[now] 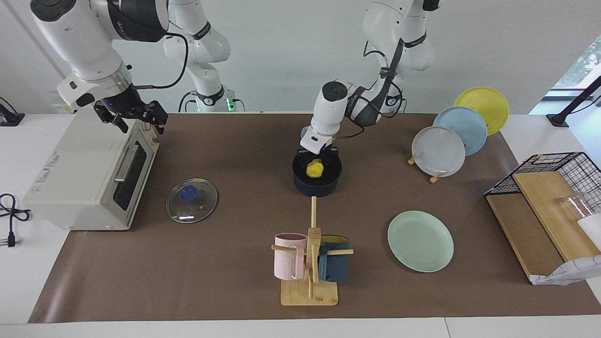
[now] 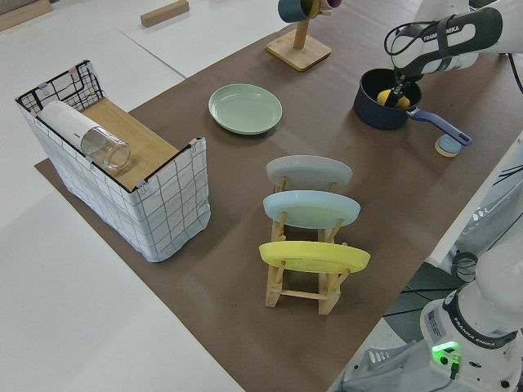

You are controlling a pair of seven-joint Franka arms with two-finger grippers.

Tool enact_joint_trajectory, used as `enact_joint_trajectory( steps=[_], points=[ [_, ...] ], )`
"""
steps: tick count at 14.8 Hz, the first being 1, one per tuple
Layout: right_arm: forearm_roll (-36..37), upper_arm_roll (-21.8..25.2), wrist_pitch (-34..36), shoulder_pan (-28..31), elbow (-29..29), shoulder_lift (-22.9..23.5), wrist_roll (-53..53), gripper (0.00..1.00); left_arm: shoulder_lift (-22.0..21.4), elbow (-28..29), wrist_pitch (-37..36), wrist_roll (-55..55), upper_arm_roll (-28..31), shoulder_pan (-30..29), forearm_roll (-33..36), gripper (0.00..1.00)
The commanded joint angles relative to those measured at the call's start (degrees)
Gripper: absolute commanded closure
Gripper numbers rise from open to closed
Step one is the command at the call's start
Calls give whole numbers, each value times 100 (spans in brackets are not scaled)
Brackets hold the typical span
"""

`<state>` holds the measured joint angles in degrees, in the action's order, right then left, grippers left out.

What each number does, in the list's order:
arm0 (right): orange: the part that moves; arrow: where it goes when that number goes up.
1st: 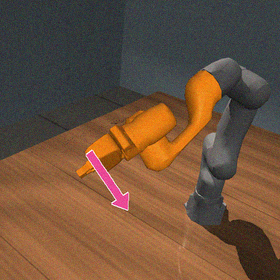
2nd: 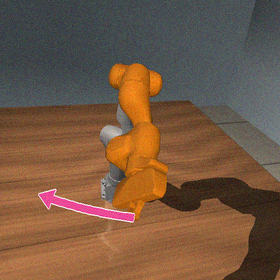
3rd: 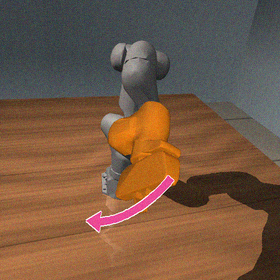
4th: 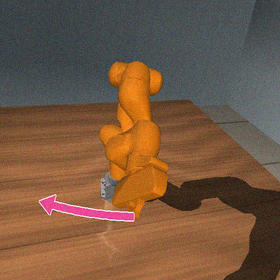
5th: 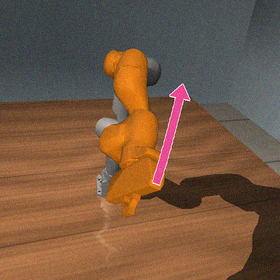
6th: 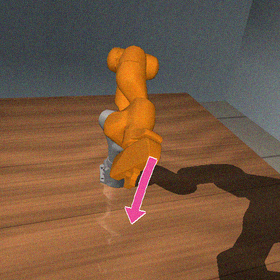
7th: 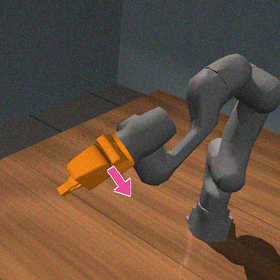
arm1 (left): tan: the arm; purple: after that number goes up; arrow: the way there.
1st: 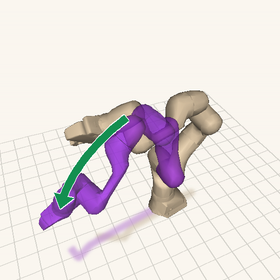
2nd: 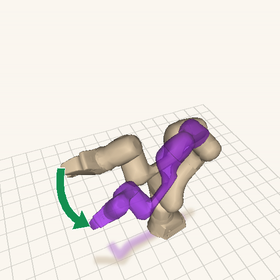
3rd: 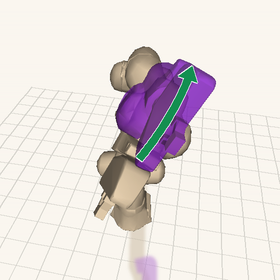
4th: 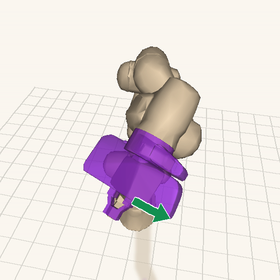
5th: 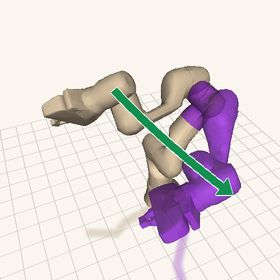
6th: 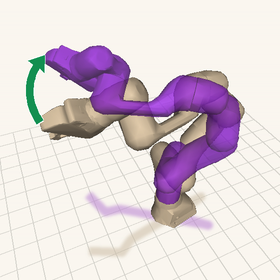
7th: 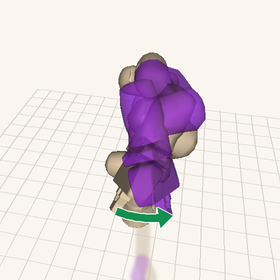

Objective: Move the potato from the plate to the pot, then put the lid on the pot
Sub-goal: 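Lower the potato into the saucepan and open the left gripper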

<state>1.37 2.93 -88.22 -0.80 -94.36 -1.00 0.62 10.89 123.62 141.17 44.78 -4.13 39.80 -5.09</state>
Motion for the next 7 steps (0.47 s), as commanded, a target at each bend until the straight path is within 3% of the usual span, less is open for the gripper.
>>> enact_joint_trajectory(
  steps=[1,3,7],
  points=[
    [-67,-65,-20,107,-65,-76,43,0,-61,127,174,31,114,124,16,90],
    [-67,-73,-20,107,-65,-76,43,0,-61,127,148,-4,114,124,112,0],
    [-67,-73,-20,107,-65,-76,43,0,-140,57,34,-136,105,89,289,0]
  ],
)
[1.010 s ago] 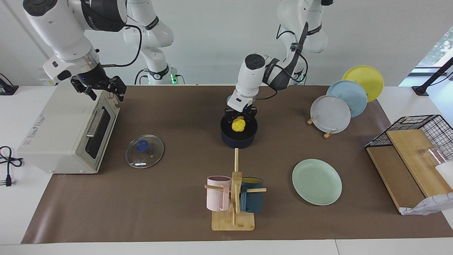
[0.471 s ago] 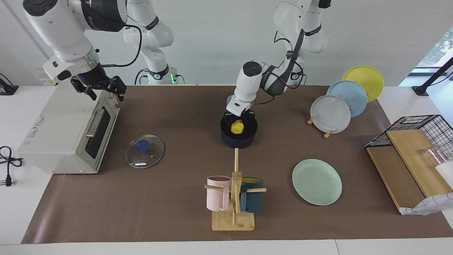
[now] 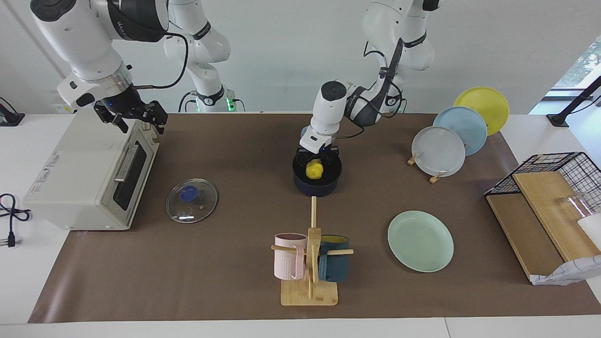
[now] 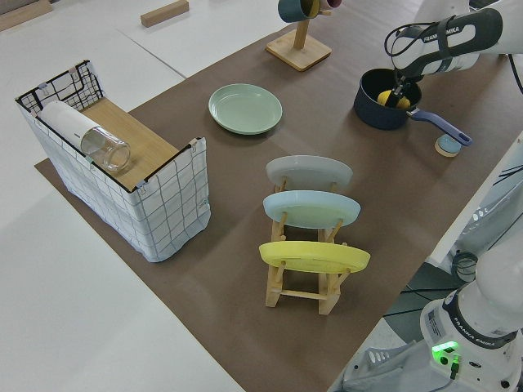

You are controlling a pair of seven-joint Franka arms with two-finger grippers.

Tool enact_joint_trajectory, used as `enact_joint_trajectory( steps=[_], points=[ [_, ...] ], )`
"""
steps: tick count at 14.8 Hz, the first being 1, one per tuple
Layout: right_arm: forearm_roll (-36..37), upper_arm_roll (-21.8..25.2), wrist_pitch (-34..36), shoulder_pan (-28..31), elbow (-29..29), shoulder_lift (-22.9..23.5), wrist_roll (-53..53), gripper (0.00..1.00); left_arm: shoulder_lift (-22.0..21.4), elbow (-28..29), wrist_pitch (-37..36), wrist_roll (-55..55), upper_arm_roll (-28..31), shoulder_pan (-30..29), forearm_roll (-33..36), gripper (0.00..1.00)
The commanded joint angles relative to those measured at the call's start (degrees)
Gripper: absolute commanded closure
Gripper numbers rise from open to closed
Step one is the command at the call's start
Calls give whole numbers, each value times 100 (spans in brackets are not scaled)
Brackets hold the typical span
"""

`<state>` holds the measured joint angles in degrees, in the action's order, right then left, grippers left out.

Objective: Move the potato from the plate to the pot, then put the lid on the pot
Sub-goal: 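Lower the potato into the saucepan and open the left gripper, then withdraw the left gripper while the right gripper reaches the glass lid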

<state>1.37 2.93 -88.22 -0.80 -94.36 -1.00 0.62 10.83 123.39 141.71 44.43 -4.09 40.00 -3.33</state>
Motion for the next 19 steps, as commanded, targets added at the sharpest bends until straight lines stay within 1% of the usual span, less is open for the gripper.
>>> enact_joint_trajectory(
  steps=[1,3,5,7,10,13,15,16,18,19],
  points=[
    [-67,-65,-20,107,-65,-67,43,0,-168,54,-125,-110,110,61,113,0],
    [-67,320,-2,-445,-92,-120,52,0,-265,-16,-397,-128,110,34,113,0],
    [-84,322,-2,-561,-92,-120,34,0,-449,-130,-774,-285,128,-10,113,0],
    [-84,322,-2,-597,-92,-120,34,0,-721,-315,-1310,-540,128,-228,113,0],
    [-84,322,-2,-526,-92,-120,43,0,-1064,-911,-2452,-1040,128,-615,113,0],
    [-84,322,-2,-526,-92,-120,43,0,-1503,-1535,-3419,-1672,145,-1291,113,0],
    [-84,322,-2,-535,-92,-120,43,0,-1584,-2018,-3929,-2374,145,-1949,113,0],
    [-84,322,-2,-535,-92,-120,43,0,-1584,-2247,-4132,-2943,145,-2352,113,0],
    [-84,322,-2,-526,-100,-120,43,0,-1601,-2389,-4274,-4103,145,-3100,113,0],
    [-84,322,-2,-526,-92,-120,43,0,-1654,-2311,-4266,-4466,136,-3356,113,0]
  ],
)
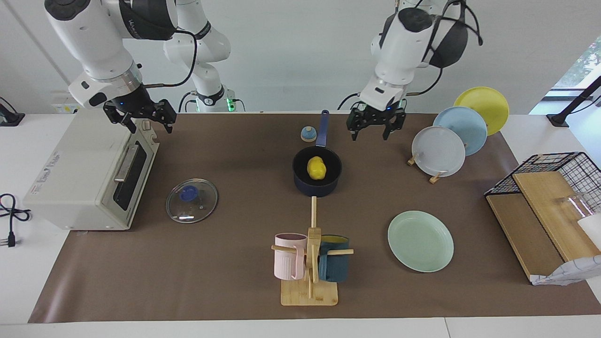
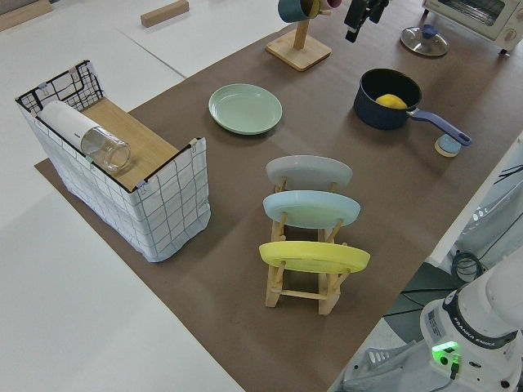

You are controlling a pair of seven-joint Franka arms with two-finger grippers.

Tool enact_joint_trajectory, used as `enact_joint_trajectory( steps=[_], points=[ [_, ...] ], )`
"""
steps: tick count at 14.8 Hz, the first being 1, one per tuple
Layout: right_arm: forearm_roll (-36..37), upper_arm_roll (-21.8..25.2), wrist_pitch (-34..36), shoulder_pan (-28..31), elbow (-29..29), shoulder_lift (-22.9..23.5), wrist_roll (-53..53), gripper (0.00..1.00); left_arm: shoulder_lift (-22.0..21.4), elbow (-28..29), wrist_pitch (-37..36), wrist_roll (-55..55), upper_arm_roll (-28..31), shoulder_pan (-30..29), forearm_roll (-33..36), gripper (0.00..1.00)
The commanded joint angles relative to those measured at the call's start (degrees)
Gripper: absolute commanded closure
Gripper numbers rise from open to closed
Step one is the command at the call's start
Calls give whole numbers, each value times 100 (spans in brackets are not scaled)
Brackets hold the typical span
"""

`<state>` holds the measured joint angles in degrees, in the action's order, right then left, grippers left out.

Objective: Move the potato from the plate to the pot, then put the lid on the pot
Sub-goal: 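Withdraw the left gripper while the right gripper reaches the glass lid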

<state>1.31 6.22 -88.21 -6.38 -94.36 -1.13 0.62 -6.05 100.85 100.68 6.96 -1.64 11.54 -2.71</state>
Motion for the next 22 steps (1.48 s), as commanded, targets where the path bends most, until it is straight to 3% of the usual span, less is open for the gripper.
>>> enact_joint_trajectory(
  steps=[1,5,7,9,12,14,18,21,22],
  points=[
    [-78,-7,-3,32,-92,-106,43,0,-28,92,-172,-1114,-108,-791,51,0],
    [-69,72,14,136,-100,-106,34,0,-29,-2,-496,-1215,-65,-1013,95,0],
    [-69,63,102,234,-135,-124,-70,0,112,-440,-864,-1110,-64,-1031,174,0],
    [-243,63,25,225,-302,-185,-840,0,313,-1002,-1417,-900,-73,-978,235,0],
    [-447,19,-854,-37,-548,-63,-1003,0,455,-1348,-1780,-811,-108,-908,262,0],
    [-438,19,-1240,-117,-540,366,-1038,0,438,-1348,-1763,-811,-108,-838,279,0],
    [-438,11,-2329,-249,-793,1000,-1712,0,236,-892,-1351,-811,215,-453,332,0],
    [-447,11,-3813,-258,-2013,879,-2303,0,253,-768,-1315,-793,410,-249,332,0],
    [-456,11,-3983,-250,-2260,843,-2304,0,262,-742,-1297,-802,401,-249,332,0]
  ],
)
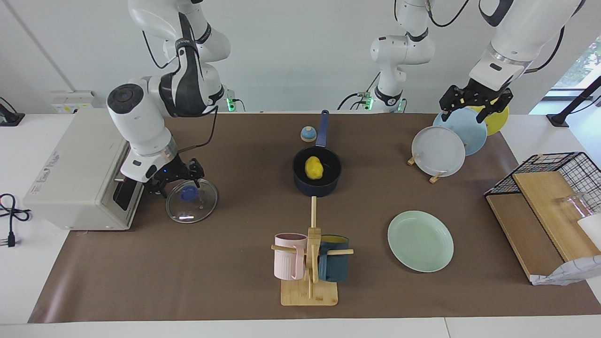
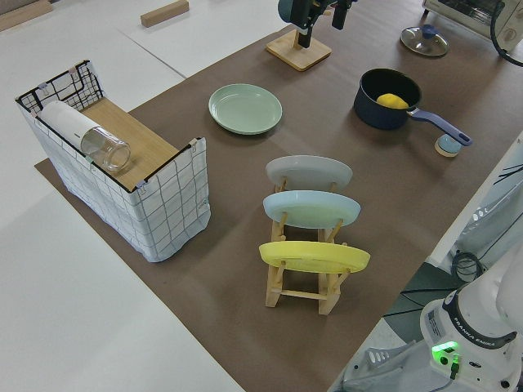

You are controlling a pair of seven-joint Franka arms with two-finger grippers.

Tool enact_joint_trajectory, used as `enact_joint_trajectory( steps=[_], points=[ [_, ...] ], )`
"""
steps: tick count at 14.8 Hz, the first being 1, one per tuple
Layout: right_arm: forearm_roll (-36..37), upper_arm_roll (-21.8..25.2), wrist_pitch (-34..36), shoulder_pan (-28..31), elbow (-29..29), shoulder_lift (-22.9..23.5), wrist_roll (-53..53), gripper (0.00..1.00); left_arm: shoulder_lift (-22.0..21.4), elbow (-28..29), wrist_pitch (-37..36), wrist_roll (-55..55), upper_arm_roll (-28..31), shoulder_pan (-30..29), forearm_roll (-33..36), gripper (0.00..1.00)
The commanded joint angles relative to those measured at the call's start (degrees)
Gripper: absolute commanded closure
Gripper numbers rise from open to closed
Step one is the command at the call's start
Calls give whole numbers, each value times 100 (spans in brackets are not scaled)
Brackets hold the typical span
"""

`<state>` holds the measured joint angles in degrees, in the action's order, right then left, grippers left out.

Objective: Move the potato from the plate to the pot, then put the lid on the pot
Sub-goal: 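Withdraw the left gripper while the right gripper reaches the glass lid, then grasp the glass lid by its purple knob with the right gripper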

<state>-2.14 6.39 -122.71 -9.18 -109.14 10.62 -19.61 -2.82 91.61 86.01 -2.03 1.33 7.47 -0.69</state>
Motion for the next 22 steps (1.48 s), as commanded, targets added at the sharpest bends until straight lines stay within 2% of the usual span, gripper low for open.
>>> enact_joint_trajectory(
  steps=[1,5,8,11,16,22],
  points=[
    [-112,-6,-561,56,-906,-333,-280,0,-43,173,161,106,95,149,121,0],
    [-112,-6,-849,74,-1415,-482,-263,0,167,-151,109,106,86,167,104,0],
    [-112,2,-1062,91,-1540,-509,-254,0,282,-556,-180,124,95,167,112,0],
    [-112,2,-1272,91,-1540,-360,-245,1,318,-557,-550,132,78,158,95,0],
    [-112,2,-1387,144,-1548,-271,-52,11,291,-522,-559,132,86,141,95,0],
    [-112,2,-1396,311,-1557,-113,19,12,238,-311,-489,124,78,88,112,0]
  ],
)
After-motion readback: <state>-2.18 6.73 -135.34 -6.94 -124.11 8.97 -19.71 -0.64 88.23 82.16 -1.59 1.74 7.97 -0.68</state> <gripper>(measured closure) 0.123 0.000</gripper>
